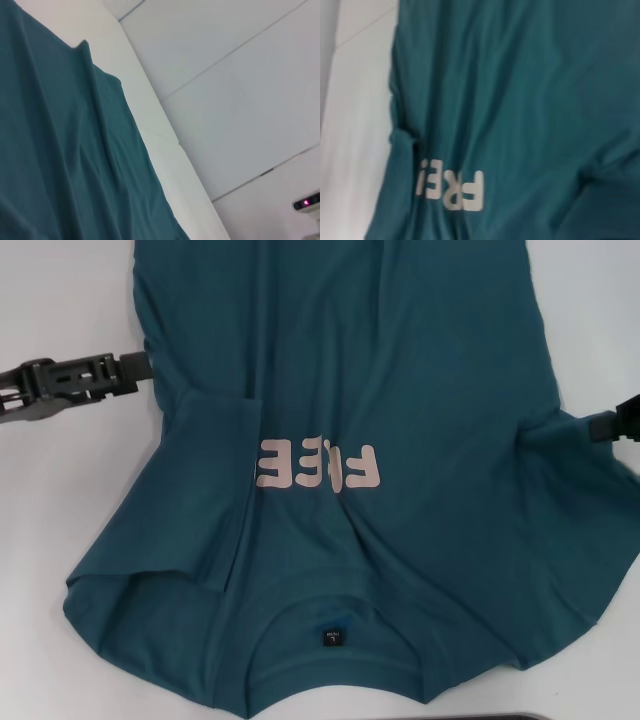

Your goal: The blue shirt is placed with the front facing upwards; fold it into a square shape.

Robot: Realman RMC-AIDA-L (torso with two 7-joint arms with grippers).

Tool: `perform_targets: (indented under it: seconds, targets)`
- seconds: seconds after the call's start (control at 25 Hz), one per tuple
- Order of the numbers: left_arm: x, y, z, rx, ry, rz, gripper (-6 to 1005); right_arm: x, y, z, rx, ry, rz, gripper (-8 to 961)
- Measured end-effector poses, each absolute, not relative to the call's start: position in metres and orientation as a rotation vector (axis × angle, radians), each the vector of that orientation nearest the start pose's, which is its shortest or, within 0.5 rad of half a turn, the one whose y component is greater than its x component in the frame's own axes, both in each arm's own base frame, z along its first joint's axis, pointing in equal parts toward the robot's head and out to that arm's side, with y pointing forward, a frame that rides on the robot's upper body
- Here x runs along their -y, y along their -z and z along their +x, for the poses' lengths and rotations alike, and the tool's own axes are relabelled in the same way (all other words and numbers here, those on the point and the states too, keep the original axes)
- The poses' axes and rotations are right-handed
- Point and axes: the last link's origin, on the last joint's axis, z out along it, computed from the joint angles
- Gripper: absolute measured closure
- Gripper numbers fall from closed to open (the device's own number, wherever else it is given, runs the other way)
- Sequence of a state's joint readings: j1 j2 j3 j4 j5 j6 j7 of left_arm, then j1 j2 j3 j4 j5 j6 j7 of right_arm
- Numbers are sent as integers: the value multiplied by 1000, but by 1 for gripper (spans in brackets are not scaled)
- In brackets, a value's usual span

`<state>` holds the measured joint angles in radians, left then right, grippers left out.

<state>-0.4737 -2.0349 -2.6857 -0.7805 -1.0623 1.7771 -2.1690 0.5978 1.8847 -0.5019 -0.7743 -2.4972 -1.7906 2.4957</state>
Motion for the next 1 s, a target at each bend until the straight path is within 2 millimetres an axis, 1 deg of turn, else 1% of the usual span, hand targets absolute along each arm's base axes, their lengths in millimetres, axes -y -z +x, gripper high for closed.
perform_targets:
  seconds: [0.24, 0.4, 0.52, 0.72, 1.0]
  targets:
    - [-310, -70, -291, 1686, 962, -2304, 351, -334, -92, 292, -2011, -306, -2282, 933]
    - [-308, -76, -297, 1691, 995, -2249, 351, -340, -84, 280, -1994, -311, -2328, 931]
    - [-307, -78, -300, 1695, 1015, -2218, 350, -347, -75, 271, -1980, -316, -2351, 930]
    - [-305, -81, -304, 1701, 1036, -2183, 351, -358, -50, 255, -1984, -322, -2395, 928]
    - [-303, -85, -311, 1730, 1053, -2115, 352, -361, -25, 249, -2045, -396, -2383, 926]
